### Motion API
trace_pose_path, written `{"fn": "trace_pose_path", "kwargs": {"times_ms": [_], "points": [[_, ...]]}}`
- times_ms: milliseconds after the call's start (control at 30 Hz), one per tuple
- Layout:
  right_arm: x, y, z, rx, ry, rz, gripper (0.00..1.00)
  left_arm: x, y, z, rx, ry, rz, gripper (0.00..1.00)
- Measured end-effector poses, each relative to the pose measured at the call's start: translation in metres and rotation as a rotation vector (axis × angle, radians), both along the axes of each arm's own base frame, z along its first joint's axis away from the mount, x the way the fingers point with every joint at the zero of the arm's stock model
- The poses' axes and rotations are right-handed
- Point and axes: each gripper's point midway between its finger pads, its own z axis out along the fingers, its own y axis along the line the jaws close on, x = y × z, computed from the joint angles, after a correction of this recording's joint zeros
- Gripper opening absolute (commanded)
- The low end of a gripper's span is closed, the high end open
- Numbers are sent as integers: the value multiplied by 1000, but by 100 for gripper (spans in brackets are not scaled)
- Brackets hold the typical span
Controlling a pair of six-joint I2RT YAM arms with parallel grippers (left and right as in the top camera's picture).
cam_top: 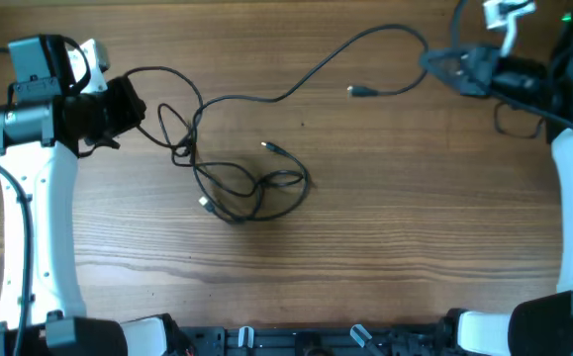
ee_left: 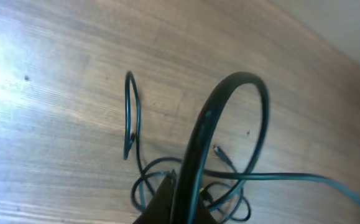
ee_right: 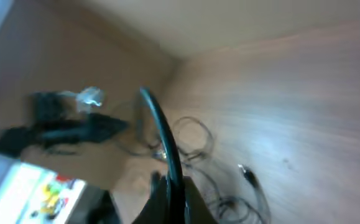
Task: Untangle cables
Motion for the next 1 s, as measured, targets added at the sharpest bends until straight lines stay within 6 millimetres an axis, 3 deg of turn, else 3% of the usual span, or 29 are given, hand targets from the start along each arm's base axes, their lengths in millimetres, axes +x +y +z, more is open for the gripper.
{"fn": "trace_pose_path", "kwargs": {"times_ms": [100, 133, 167, 200, 333, 400, 533, 733, 900, 1000], "points": [[0, -29, 49, 106, -175, 49, 4, 2, 1, -18, -5, 59, -4, 4], [-5, -52, 70, 136, -207, 44, 4, 4, 1, -27, -9, 86, -6, 4], [-7, -62, 77, 133, -237, 45, 4, 5, 1, -30, -11, 93, -6, 4], [-9, -77, 97, 88, -333, 33, 4, 5, 2, -33, -12, 101, -6, 4], [-27, -110, 138, 22, -425, -65, 4, 8, 1, -46, -21, 139, -9, 4], [-35, -114, 148, 27, -412, -90, 5, 9, 2, -48, -20, 144, -8, 4], [-35, -104, 149, 102, -296, -78, 4, 9, 1, -49, -20, 145, -8, 4], [-22, -45, 135, 164, -210, 98, 5, 13, -18, -47, -14, 130, -62, 4], [19, -15, 86, 230, -62, 199, 5, 17, -40, -45, -6, 105, -120, 4], [52, -9, 38, 274, 63, 219, 5, 16, -47, -45, -5, 105, -138, 4]]}}
